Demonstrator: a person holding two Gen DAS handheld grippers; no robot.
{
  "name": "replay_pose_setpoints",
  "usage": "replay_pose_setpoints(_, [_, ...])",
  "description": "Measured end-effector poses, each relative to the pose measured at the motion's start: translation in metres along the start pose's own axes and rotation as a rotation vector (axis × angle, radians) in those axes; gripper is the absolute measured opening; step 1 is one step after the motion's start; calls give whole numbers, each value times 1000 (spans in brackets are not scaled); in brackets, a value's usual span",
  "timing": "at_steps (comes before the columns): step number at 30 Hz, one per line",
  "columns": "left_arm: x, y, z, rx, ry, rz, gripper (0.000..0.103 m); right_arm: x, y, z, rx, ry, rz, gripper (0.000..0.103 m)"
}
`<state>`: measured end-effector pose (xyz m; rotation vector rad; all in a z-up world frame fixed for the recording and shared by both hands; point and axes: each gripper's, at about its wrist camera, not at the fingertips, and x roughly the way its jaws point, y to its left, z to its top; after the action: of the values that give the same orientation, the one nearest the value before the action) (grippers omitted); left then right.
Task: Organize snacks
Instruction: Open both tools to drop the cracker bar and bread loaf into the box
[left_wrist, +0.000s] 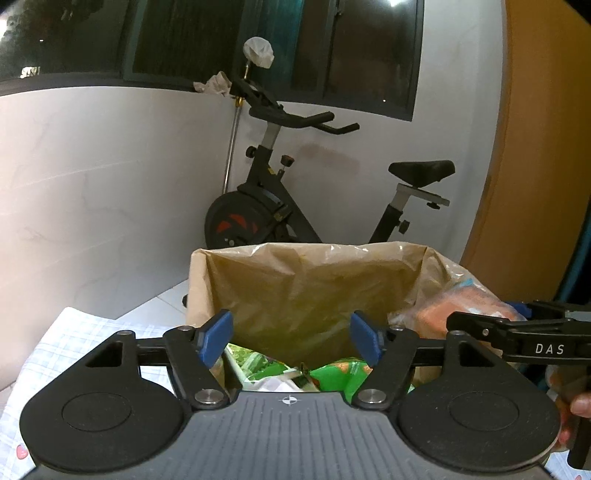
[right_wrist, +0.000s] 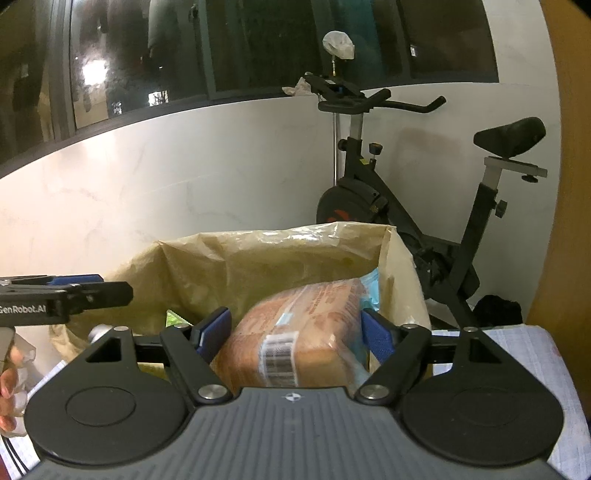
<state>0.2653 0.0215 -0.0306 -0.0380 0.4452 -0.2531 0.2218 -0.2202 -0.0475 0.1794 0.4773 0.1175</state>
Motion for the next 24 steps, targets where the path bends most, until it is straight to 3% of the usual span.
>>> replay_pose_setpoints(7, [-30,2,-1,29,-23,-2,73,-35,7,-9,-28,-40,9,80])
replay_pose_setpoints(12, [-52,4,-5,32,-40,-15,73,-58,7,-14,-20,-75,5,87])
replay_pose_setpoints(24, [-91,15,-37,29,-13,-30,73,-83,17,-52,-3,-62,42,87])
